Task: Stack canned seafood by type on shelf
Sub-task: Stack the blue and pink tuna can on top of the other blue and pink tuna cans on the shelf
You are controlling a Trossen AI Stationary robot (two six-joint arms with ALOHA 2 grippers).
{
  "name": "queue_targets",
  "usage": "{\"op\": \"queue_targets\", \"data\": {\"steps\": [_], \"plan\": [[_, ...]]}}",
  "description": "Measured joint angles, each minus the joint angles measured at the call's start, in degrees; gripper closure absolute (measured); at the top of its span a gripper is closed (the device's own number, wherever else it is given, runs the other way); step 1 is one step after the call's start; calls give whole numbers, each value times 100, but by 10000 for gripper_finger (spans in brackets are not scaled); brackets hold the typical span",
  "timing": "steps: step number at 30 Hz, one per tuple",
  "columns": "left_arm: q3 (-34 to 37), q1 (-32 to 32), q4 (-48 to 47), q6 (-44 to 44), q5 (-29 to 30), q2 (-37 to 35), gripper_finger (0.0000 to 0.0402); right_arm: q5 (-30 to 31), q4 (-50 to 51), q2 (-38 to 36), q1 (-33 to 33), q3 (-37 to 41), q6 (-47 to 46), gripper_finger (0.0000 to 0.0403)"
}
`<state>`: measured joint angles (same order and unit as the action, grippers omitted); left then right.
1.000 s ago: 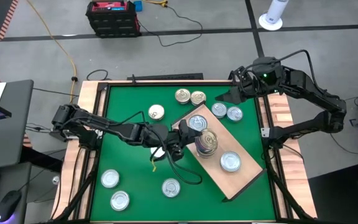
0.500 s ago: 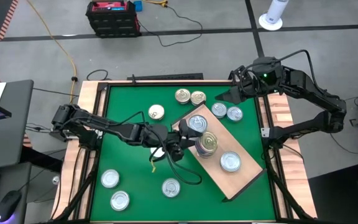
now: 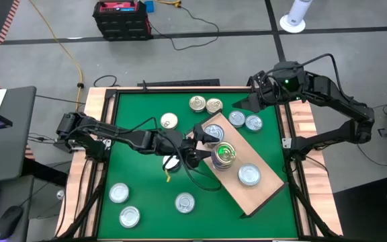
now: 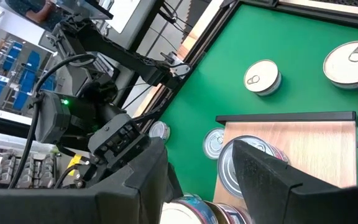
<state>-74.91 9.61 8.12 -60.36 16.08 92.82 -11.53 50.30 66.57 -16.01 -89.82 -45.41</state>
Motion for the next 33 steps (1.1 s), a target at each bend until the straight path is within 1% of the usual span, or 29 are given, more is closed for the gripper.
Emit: {"op": "queue_targets", "data": {"steps": [4, 10, 16, 21, 29, 33], "plan": [[-66, -57, -382, -47, -100, 0, 93, 0, -46, 0, 0, 0, 8, 198], [-69, -211, -398, -16, -112, 0, 93, 28, -274, 11, 0, -2, 44, 198], [-77, -221, -402, 132, -181, 0, 93, 111, -287, 13, 0, 0, 44, 198], [-299, -253, -412, 279, -233, 89, 93, 114, -286, 13, 0, 0, 46, 198], [-412, -338, -776, 429, -274, 103, 93, 114, -283, 13, 2, 0, 44, 198], [-409, -332, -893, 545, -387, 109, 93, 114, -281, 13, 2, -1, 47, 198]]}}
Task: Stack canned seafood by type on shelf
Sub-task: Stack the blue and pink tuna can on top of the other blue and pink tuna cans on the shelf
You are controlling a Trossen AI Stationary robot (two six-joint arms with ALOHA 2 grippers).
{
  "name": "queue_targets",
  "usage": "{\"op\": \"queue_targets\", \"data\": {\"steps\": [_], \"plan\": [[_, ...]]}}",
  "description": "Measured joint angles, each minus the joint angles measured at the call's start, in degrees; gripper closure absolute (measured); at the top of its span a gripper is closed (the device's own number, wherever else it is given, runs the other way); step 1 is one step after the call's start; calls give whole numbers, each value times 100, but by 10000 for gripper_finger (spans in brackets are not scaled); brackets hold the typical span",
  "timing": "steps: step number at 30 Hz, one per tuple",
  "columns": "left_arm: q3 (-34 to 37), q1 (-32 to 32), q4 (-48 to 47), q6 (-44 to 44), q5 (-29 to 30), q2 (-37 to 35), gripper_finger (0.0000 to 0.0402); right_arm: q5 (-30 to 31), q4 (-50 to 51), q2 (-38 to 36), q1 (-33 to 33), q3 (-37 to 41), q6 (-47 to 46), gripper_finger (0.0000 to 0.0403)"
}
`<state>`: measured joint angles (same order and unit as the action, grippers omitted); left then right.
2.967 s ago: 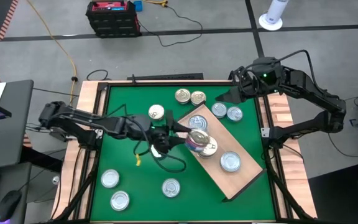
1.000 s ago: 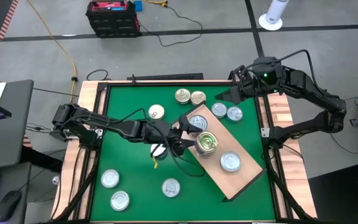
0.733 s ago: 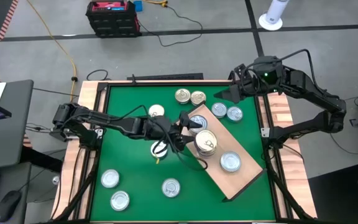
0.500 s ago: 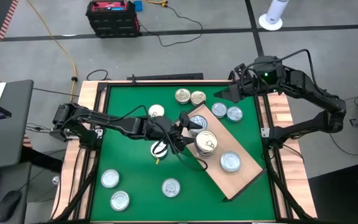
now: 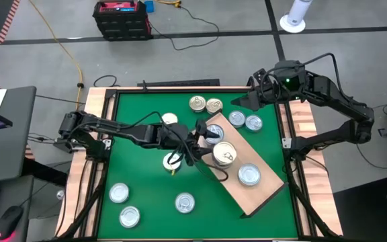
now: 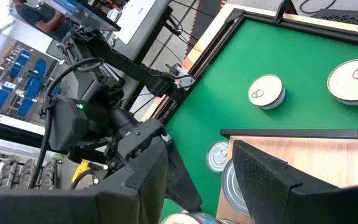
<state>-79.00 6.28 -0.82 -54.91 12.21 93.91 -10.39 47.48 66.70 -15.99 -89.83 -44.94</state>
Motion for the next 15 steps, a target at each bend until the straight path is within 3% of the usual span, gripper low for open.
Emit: {"op": "queue_targets", "data": {"steps": [15], "plan": [[4, -2, -143, 141, 19, -20, 93, 0, 0, 0, 0, 1, 58, 198]]}}
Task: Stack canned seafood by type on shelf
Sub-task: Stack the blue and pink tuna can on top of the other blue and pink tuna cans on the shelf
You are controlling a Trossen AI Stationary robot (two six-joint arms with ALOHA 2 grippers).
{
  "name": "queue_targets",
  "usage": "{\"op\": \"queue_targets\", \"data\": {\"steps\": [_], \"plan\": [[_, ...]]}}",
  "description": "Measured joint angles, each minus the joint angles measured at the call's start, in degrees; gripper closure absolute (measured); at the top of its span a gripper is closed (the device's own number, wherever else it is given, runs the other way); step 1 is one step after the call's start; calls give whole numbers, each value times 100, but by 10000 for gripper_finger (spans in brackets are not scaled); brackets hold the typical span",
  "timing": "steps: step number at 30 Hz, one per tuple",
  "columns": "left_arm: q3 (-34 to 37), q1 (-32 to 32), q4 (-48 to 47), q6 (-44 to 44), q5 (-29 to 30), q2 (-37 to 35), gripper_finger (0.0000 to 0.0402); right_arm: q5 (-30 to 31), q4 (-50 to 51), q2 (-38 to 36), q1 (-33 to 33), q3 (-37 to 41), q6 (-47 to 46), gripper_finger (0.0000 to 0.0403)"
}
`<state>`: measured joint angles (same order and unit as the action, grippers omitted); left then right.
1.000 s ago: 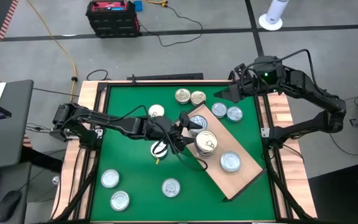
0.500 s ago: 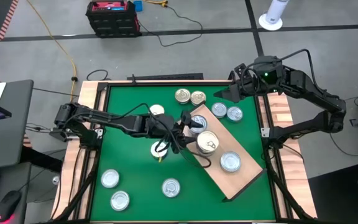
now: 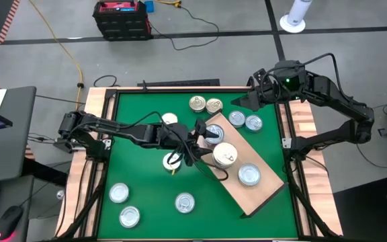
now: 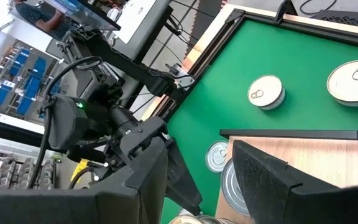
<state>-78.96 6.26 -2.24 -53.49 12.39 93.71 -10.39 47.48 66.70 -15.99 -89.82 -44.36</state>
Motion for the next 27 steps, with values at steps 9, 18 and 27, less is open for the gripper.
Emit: {"op": "queue_targets", "data": {"steps": [9, 18, 27], "plan": [[9, -17, -299, 396, 106, -466, 93, -4, 166, -104, 0, 0, 92, 198], [4, 70, -3108, 4113, -83, -1500, 93, 312, 438, -459, 0, 0, 181, 198], [1160, -336, -4814, 6478, -375, -2218, 114, 572, 417, -416, -28, 0, 585, 198]]}}
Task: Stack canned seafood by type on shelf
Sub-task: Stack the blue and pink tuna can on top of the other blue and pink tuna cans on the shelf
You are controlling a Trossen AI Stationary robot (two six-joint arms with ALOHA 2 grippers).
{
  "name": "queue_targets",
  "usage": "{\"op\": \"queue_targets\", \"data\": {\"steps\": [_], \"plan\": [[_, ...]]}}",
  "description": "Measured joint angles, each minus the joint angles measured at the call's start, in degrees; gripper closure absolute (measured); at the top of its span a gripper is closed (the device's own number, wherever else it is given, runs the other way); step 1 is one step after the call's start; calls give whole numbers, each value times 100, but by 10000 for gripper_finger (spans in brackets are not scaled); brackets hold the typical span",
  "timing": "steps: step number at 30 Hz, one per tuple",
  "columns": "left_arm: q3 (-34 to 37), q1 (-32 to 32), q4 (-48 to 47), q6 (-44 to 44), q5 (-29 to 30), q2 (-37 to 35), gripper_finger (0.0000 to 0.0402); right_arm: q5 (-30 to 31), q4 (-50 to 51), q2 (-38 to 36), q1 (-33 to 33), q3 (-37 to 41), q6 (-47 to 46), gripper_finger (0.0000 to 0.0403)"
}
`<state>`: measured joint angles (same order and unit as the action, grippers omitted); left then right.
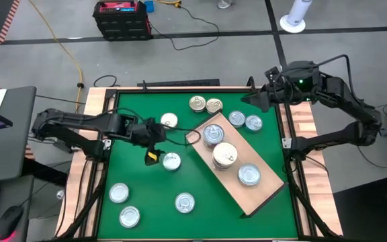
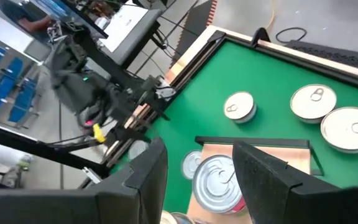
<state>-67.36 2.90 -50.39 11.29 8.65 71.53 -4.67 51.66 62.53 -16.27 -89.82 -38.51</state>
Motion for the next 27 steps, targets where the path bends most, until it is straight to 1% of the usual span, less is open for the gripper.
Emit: {"op": "queue_targets", "data": {"steps": [4, 7, 12, 14, 16, 19, 23, 27], "plan": [[994, -713, 605, 432, -334, -518, 129, 7, -42, 61, 0, 0, 93, 198], [1664, -1411, 1142, 842, -590, -746, 138, 7, -88, 73, 0, 2, 106, 198], [2365, -2665, 2100, 1881, -1177, -655, 151, 7, -125, 80, 2, 2, 108, 198], [2503, -3080, 2371, 2114, -1308, -519, 158, 7, -129, 77, 2, 2, 123, 198], [2523, -3420, 2545, 2153, -1289, -386, 167, 7, -131, 75, 2, 2, 139, 198], [2518, -3787, 2917, 2152, -1325, -119, 184, 7, -131, 80, 2, 2, 151, 198], [2512, -4031, 3397, 2157, -1617, 351, 207, 7, -133, 78, 2, 2, 171, 198], [2512, -4076, 3490, 2157, -1621, 888, 224, 7, -133, 78, 2, 2, 170, 198]]}}
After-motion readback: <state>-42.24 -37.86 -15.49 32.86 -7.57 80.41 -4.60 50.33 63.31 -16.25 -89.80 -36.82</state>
